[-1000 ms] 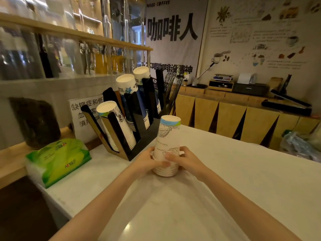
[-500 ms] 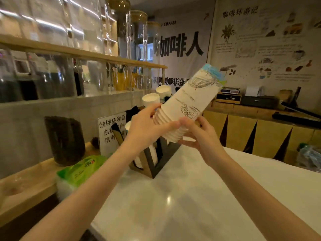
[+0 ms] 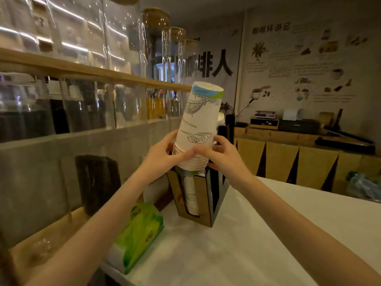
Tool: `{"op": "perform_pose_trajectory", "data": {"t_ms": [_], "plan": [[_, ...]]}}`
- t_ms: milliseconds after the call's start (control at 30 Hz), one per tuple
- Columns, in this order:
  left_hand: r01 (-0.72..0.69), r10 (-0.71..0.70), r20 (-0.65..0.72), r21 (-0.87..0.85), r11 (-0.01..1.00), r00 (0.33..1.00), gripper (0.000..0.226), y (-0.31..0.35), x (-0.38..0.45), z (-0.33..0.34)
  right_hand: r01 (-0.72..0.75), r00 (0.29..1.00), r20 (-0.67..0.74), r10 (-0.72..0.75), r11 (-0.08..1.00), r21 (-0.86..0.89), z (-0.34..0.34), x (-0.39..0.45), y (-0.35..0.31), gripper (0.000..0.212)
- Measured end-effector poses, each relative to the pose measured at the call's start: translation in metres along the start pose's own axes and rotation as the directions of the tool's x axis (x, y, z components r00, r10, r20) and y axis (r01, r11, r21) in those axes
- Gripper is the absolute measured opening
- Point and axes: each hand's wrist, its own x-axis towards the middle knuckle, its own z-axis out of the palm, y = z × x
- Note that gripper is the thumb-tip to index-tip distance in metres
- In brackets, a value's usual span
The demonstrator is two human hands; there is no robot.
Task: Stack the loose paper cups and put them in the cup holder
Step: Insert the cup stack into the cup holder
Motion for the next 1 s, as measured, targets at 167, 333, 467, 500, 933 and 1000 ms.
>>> {"op": "perform_pose_trajectory", "data": {"t_ms": [167, 333, 467, 500, 933, 1000], "plan": [[0.100, -0.096, 0.151, -0.014, 0.995, 0.984, 0.080, -0.029, 0.003, 0.003, -0.159, 0.987, -0.012, 0.159, 0.986, -0.053, 0.014, 0.000, 0.024, 0.058], [0.123, -0.116, 0.154, -0.036, 0.992, 0.981, 0.085, -0.039, 0.003, 0.009, -0.277, 0.961, -0.005, 0.277, 0.959, -0.066, 0.017, -0.003, 0.043, 0.058], [0.114, -0.108, 0.092, -0.063, 0.992, 0.990, 0.078, -0.040, 0.004, 0.011, -0.368, 0.929, 0.029, 0.368, 0.930, 0.012, 0.018, -0.008, 0.057, 0.060], [0.104, -0.099, 0.062, -0.069, 0.992, 0.993, 0.076, -0.040, 0.005, 0.012, -0.401, 0.916, 0.014, 0.400, 0.916, 0.028, 0.018, -0.009, 0.060, 0.062], [0.037, -0.037, -0.011, -0.016, 0.999, 0.999, 0.067, -0.035, 0.005, 0.021, -0.478, 0.867, -0.098, 0.489, 0.870, 0.116, 0.026, -0.014, 0.073, 0.053], [0.077, -0.078, 0.043, 0.006, 0.997, 0.996, 0.063, -0.029, 0.008, 0.017, -0.547, 0.833, -0.057, 0.550, 0.835, 0.055, 0.019, -0.012, 0.060, 0.054]]}}
